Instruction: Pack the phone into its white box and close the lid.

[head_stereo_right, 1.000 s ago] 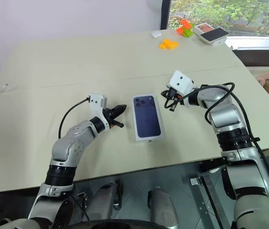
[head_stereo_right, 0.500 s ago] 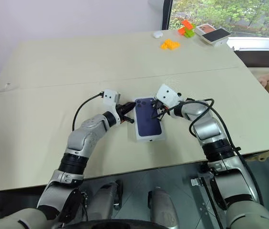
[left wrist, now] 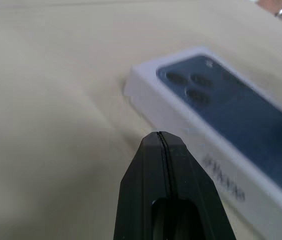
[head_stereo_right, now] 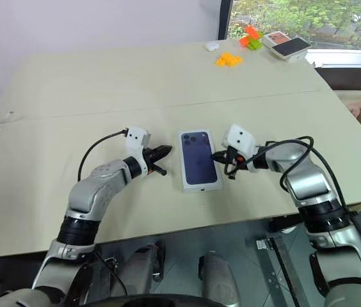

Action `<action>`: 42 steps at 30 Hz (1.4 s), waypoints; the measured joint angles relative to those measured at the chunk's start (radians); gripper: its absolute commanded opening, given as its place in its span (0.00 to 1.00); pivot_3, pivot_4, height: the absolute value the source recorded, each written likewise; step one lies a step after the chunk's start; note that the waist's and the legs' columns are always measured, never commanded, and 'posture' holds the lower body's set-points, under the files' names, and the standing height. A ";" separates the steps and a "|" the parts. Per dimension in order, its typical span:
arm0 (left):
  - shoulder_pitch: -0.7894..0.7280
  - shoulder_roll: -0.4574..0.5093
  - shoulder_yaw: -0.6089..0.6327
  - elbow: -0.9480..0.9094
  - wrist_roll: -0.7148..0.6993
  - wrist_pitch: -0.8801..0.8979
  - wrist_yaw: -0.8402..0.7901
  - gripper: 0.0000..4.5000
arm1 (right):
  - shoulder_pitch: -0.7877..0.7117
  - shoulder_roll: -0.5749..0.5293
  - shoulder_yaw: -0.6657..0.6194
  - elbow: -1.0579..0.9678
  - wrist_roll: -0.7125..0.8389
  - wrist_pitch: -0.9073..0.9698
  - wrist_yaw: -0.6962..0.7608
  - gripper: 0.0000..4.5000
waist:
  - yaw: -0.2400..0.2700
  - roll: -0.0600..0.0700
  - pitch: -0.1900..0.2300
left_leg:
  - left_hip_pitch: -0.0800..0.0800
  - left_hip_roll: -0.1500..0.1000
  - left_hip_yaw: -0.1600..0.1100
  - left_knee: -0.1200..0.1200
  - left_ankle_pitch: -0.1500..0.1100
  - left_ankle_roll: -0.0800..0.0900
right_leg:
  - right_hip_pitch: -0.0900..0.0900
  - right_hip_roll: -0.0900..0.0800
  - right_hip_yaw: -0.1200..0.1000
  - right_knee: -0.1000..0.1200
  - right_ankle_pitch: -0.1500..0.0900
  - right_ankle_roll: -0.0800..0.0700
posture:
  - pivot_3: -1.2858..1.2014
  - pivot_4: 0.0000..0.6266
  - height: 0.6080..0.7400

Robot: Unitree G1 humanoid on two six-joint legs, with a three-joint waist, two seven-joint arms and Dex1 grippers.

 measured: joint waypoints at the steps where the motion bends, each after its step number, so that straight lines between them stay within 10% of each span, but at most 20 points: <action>1: 0.018 0.011 -0.028 -0.019 0.000 0.001 -0.021 0.00 | 0.002 0.000 0.007 -0.002 -0.011 -0.012 -0.008 0.01 | -0.001 0.000 0.000 | 0.000 0.000 0.000 0.000 0.000 0.000 | 0.000 0.000 0.000 0.000 0.000 0.000 | 0.52 0.24 1.00; 12: 0.015 0.074 0.032 -0.071 -0.050 0.005 -0.059 0.00 | -0.076 0.081 -0.001 0.084 0.007 -0.033 -0.059 0.01 | -0.002 0.001 0.000 | 0.002 0.003 0.000 0.001 0.001 -0.002 | 0.000 0.001 0.001 0.001 0.002 -0.005 | 0.52 0.24 1.00; 23: 0.065 0.459 0.315 -0.151 -0.303 0.071 -0.371 0.99 | -0.159 -0.033 -0.141 0.208 0.166 -0.111 0.178 1.00 | -0.001 0.000 0.001 | -0.001 0.001 0.002 -0.007 0.000 0.001 | -0.001 -0.001 0.000 -0.009 0.001 -0.001 | 0.52 0.24 1.00; 42: 0.406 0.698 0.503 -0.126 -0.278 -0.086 -0.581 0.99 | -0.135 -0.163 -0.205 0.338 0.195 -0.255 0.357 1.00 | -0.002 0.001 0.001 | -0.002 0.001 0.004 -0.013 -0.002 0.001 | -0.004 -0.005 0.002 -0.015 -0.001 -0.006 | 0.52 0.24 1.00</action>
